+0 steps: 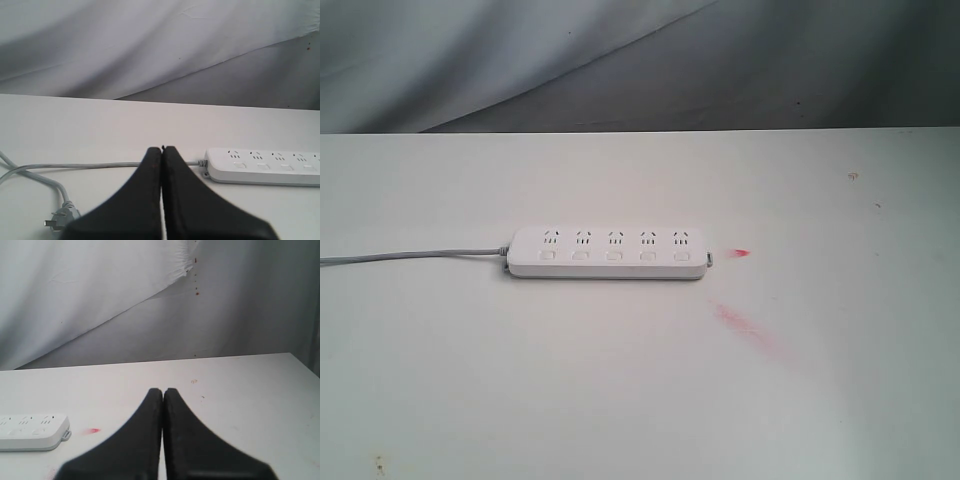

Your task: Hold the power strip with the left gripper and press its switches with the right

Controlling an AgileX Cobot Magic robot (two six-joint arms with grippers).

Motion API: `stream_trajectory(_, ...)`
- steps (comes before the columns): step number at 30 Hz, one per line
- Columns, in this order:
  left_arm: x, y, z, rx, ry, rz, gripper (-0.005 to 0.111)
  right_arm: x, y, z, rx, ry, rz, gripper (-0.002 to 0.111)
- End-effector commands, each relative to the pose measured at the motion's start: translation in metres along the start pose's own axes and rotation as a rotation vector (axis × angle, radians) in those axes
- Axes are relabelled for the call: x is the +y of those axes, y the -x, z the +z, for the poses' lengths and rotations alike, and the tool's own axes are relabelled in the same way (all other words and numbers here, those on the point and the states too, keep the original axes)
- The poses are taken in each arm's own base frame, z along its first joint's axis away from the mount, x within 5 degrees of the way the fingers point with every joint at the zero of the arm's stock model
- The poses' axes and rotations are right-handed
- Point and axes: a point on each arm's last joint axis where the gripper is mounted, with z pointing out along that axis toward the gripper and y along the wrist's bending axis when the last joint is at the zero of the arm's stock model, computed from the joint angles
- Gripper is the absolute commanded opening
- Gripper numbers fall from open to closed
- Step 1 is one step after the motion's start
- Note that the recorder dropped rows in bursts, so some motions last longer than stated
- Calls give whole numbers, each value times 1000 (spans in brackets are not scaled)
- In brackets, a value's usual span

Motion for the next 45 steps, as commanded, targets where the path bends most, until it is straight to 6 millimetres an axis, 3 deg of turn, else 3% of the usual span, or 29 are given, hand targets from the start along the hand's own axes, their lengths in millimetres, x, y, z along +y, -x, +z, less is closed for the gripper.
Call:
stream_trajectory(1, 0, -1, 0, -1, 3, 0, 0, 0, 0, 0, -11, -8, -10, 0)
stream_trajectory(19, 1, 6, 0, -78, 12, 96, 0, 0, 0, 0, -11, -8, -10, 0)
stream_trajectory(45, 1, 6, 0, -78, 11, 91, 0, 0, 0, 0, -11, -8, -10, 0)
